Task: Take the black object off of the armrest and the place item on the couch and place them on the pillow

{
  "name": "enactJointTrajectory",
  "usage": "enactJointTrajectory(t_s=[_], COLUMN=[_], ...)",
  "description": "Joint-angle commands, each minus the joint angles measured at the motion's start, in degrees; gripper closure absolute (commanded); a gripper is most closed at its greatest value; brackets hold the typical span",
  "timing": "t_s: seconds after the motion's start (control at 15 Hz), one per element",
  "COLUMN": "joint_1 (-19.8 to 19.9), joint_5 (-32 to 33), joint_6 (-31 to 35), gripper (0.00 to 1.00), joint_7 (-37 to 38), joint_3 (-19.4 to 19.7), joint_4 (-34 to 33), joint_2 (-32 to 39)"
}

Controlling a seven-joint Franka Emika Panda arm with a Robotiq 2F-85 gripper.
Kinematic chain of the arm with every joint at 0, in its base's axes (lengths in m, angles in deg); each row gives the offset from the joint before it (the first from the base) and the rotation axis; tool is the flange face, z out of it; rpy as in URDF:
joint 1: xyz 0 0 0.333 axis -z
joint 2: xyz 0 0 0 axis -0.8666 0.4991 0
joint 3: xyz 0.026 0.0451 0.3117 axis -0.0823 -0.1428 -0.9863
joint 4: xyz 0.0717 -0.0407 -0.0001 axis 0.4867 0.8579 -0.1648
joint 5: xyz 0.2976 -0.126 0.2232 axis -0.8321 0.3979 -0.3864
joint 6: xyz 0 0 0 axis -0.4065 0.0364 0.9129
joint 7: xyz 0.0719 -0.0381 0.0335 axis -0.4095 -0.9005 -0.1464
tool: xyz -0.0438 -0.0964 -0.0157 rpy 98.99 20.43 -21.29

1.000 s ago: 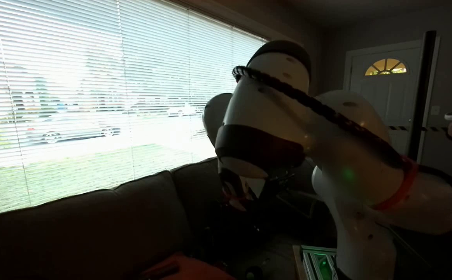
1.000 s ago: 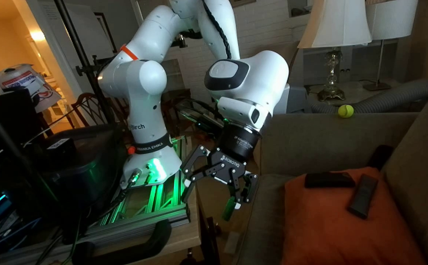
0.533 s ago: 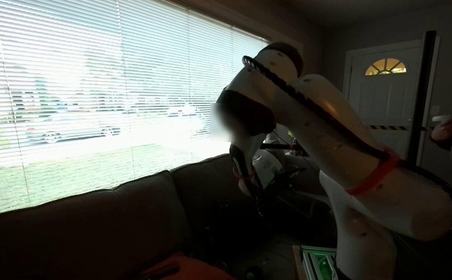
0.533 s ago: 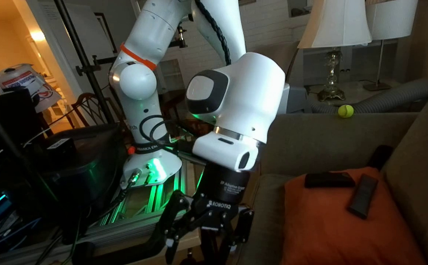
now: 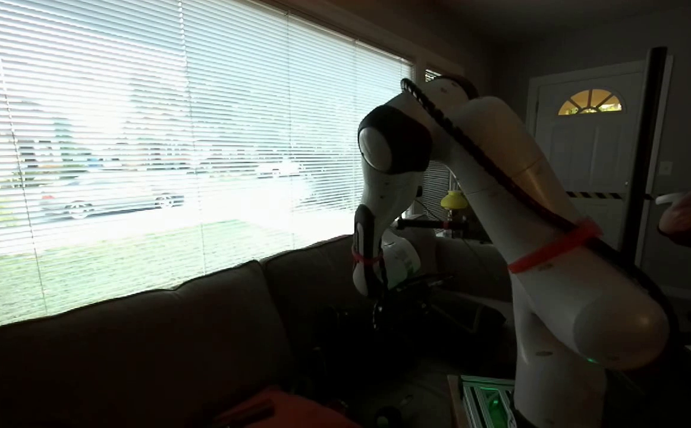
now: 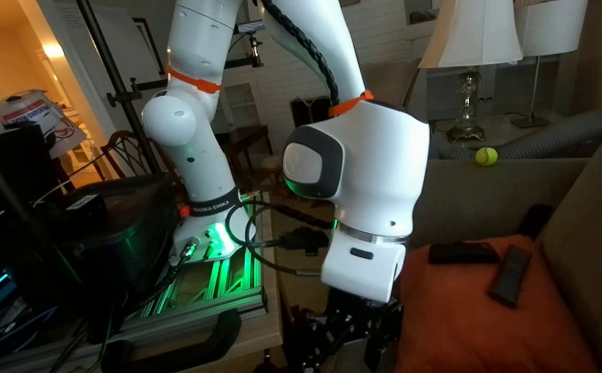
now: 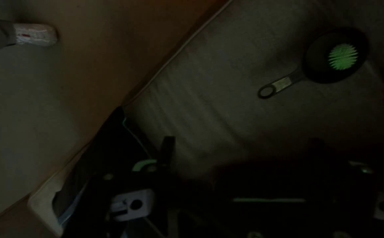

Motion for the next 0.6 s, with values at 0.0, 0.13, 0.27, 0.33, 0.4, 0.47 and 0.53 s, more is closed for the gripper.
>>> enactJointTrajectory(t_s=[0.0, 0.13, 0.27, 0.33, 0.4, 0.47, 0.53], joint_1=[14.8, 23.4, 21.4, 23.4, 24.3, 24.5, 24.5], joint_5=[-6.8, -13.1, -7.7, -8.5, -8.9, -9.1, -9.1], joint_6=[2.2, 2.5, 1.9, 2.0, 2.1, 2.1, 2.1], gripper=[0.00, 0.00, 0.00, 0.00, 0.00, 0.00, 0.00], joint_7=[-9.9, -16.8, -11.4, -12.7, -13.4, -13.6, -13.6], joint_3=[-14.4, -23.0, -21.1, -22.7, -23.3, -23.4, -23.5], joint_4=[-0.6, -2.0, -1.4, -1.6, -1.8, -1.9, -1.9], joint_2=[-3.4, -2.6, -2.9, -2.9, -2.8, -2.8, -2.8])
